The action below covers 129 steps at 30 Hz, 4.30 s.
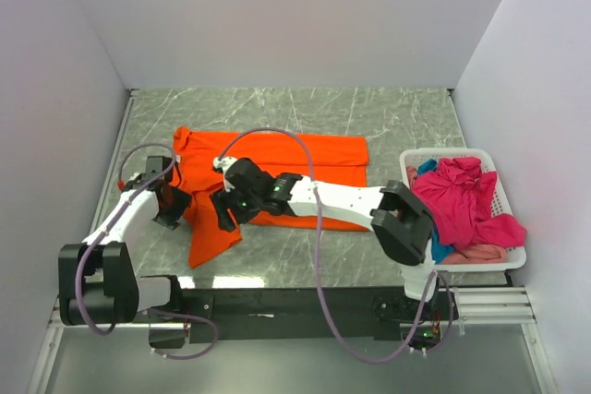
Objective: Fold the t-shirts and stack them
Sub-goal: Fold the tshirt
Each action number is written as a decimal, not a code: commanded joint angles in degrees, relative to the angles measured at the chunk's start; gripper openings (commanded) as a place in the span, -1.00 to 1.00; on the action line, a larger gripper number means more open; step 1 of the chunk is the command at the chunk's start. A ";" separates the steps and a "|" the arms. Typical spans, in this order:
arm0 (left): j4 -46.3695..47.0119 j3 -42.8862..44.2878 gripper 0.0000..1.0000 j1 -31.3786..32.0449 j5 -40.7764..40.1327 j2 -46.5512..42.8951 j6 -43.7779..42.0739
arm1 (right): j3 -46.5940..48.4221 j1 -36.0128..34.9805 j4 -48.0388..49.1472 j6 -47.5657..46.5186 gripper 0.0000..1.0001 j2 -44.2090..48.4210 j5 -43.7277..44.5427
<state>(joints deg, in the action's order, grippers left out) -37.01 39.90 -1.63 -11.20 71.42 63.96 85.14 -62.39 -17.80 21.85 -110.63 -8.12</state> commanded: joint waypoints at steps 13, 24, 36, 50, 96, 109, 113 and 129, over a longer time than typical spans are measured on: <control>9.32 -4.22 -0.62 -1.80 3.29 9.26 -4.98 | 11.45 -0.98 -9.61 3.38 0.15 -13.12 5.49; 8.10 -4.30 -0.99 -1.80 3.38 8.39 -4.99 | 14.26 -2.82 -14.54 1.97 0.06 -15.84 3.99; 5.29 -5.01 -0.99 -1.80 -0.22 6.89 -2.88 | 16.55 -3.44 -18.85 3.81 -0.93 -17.26 8.03; -3.75 -1.58 -0.99 -1.80 -8.22 7.60 1.16 | 1.08 -1.24 -13.22 7.60 -1.00 -4.77 3.72; 4.40 35.06 0.99 1.19 5.31 32.54 -13.60 | 11.08 43.84 -20.42 -0.75 0.60 -10.30 6.11; 0.02 54.37 0.99 1.28 7.06 50.82 -18.87 | 30.68 49.64 -30.70 -4.53 0.58 -26.21 2.06; -1.74 62.83 0.99 1.36 8.21 58.11 -20.02 | 38.06 51.31 -33.87 -4.18 0.57 -29.55 -1.01; -10.27 77.83 0.99 1.36 5.05 56.04 -20.20 | 43.55 54.48 -30.37 -4.97 0.59 -18.00 -1.89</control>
<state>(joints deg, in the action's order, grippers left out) -44.23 119.61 -0.49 -4.34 135.55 44.14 130.19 -7.53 -50.94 17.04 -140.66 -8.14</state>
